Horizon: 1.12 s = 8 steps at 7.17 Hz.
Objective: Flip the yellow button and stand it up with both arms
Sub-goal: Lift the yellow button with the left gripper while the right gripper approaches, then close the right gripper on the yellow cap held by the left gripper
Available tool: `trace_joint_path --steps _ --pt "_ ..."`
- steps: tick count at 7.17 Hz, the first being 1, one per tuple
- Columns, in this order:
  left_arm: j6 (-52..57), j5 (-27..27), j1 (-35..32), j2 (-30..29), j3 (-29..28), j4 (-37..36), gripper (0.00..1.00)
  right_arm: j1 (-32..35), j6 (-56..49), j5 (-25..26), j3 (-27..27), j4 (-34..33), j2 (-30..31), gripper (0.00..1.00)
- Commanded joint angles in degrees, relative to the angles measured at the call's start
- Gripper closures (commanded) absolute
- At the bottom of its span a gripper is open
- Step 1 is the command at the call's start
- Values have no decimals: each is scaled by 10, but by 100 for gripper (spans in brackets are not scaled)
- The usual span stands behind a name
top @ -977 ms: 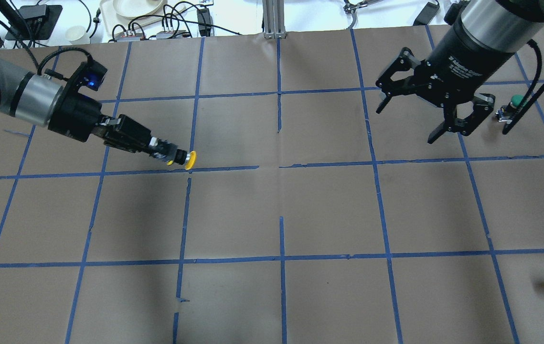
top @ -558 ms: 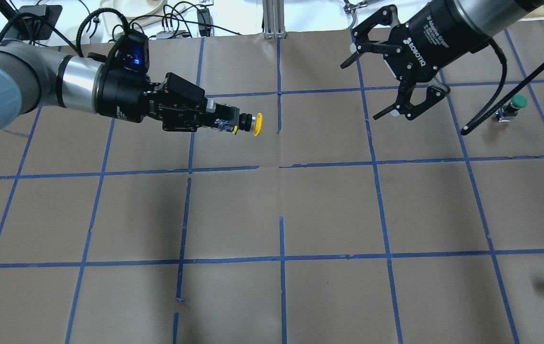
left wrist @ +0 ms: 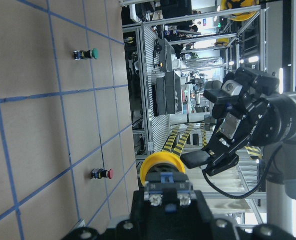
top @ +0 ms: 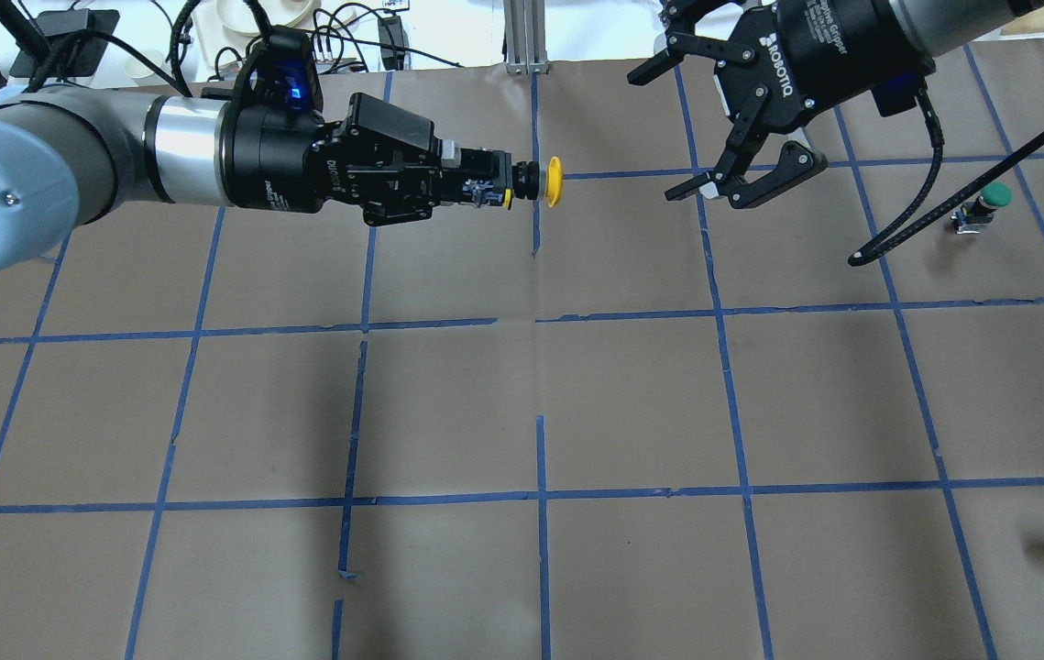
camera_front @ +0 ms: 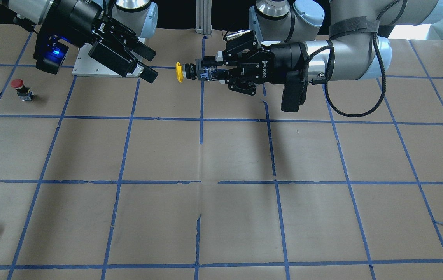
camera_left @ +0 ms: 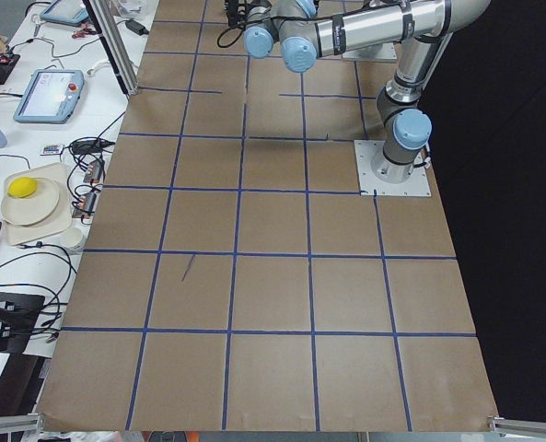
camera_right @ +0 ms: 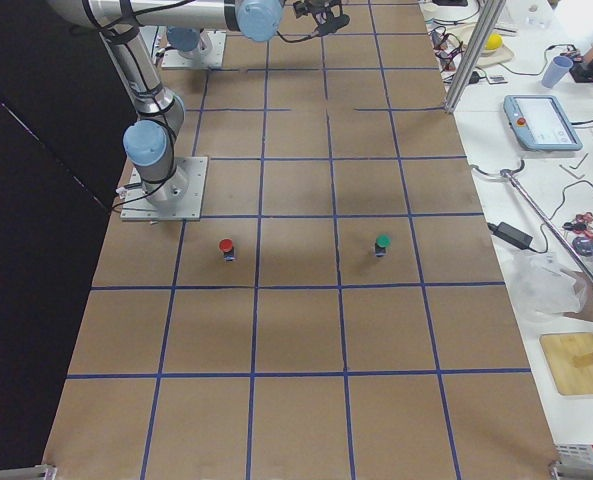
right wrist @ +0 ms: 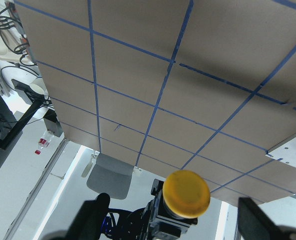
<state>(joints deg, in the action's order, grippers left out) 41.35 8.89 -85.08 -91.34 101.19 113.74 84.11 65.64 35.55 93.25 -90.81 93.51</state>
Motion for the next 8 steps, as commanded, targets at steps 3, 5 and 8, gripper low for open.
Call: trace_joint_path --steps 3,5,8 --pt "0 -9 -3 2 0 -2 93 17 28 -28 18 -9 -9 1" --pt "0 -26 -3 3 0 -2 93 25 40 -25 23 -5 -9 1" --pt "0 -26 -3 2 0 -3 93 25 74 -29 22 -13 -8 7"
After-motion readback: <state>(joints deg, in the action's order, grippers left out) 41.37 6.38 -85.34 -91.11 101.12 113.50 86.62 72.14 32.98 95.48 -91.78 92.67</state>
